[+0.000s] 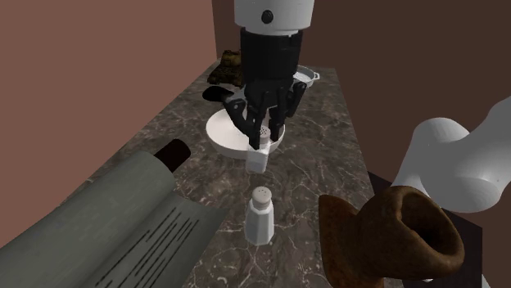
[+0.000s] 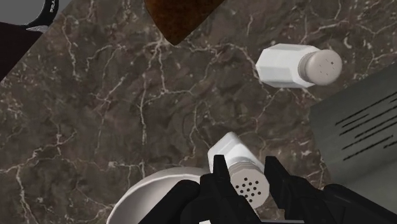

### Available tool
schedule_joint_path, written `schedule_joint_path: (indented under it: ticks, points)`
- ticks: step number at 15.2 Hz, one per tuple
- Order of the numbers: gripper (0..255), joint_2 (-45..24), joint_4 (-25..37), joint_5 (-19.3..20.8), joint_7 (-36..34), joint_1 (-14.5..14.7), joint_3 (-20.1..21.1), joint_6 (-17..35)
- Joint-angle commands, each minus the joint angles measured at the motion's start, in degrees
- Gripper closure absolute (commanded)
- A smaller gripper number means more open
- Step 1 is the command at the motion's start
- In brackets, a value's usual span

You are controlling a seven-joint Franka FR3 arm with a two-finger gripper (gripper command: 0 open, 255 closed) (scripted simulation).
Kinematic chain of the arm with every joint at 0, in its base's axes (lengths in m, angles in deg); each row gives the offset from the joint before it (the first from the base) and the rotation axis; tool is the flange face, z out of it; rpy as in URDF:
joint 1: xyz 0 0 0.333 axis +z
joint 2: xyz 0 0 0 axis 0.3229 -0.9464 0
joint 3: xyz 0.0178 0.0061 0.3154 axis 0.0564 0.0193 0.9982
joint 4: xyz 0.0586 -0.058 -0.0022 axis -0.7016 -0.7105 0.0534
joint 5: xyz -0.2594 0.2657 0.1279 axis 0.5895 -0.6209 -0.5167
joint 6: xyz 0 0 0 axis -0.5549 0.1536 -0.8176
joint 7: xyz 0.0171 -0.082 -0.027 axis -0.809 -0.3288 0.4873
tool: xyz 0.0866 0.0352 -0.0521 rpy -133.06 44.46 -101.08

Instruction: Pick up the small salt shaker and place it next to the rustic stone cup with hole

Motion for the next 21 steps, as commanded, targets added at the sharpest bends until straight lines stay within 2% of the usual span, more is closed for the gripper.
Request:
schedule_joint_path:
  ticks: [1,5,13,14,19,21]
  points:
    - [255,0.26,-1.72,-0.21,0.07,0.13,0.19,1.50]
    - [255,0.46,-5.23,-0.60,0.23,0.33,0.64,4.82]
    - [255,0.46,-5.23,-0.59,0.23,0.33,0.64,4.82]
    - [0,0.46,-5.23,-0.59,0.23,0.33,0.64,4.82]
    - [0,0.46,-5.23,-0.59,0.23,0.33,0.64,4.82]
    - [0,0.23,-1.24,-0.16,0.05,0.09,0.13,1.05]
